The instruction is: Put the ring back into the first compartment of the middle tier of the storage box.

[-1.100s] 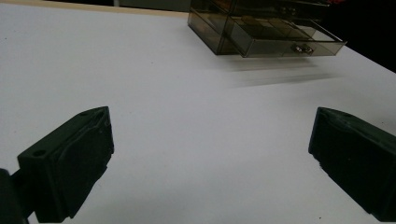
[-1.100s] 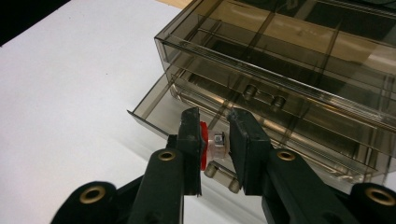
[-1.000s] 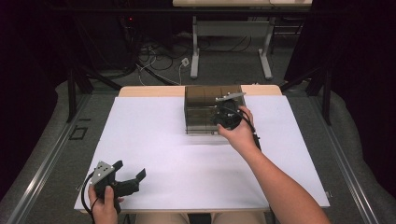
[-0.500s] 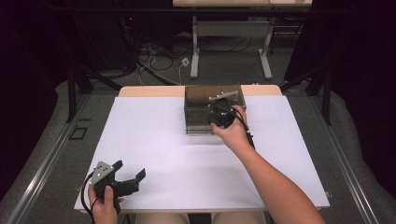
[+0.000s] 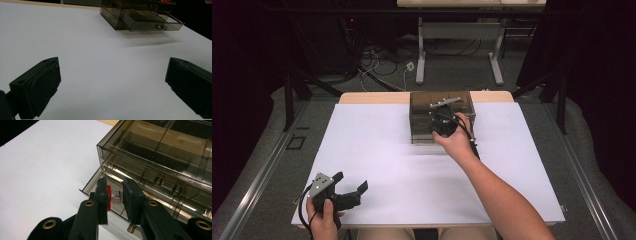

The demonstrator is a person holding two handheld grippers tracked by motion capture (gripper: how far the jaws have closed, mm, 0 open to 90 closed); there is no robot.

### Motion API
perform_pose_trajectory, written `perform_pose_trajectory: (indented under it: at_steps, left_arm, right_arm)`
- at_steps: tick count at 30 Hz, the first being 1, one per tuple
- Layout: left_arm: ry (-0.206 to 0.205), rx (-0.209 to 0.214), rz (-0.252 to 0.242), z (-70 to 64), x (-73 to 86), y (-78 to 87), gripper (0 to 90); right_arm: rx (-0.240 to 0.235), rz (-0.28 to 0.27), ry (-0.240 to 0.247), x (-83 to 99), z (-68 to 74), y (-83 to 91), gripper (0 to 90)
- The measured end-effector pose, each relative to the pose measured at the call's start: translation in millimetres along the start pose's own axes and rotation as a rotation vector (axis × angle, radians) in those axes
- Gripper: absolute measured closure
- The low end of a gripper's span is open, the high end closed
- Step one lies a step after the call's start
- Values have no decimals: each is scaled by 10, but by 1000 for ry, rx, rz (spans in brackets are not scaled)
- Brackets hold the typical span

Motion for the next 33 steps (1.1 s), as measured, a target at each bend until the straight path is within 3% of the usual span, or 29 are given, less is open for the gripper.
perform_pose_trajectory:
  at_steps: [33]
  left_arm:
    - [4,5,4,4,4,-7,1]
  right_arm:
    - [-16,21,-4,-5,34,-266,745]
Point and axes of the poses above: each handheld gripper's, and its own axes: y roughly backward along the jaws, x roughly out of its underside, z roughly to its left, the point moved 6 cm from there along -y, roughly forward along the jaws
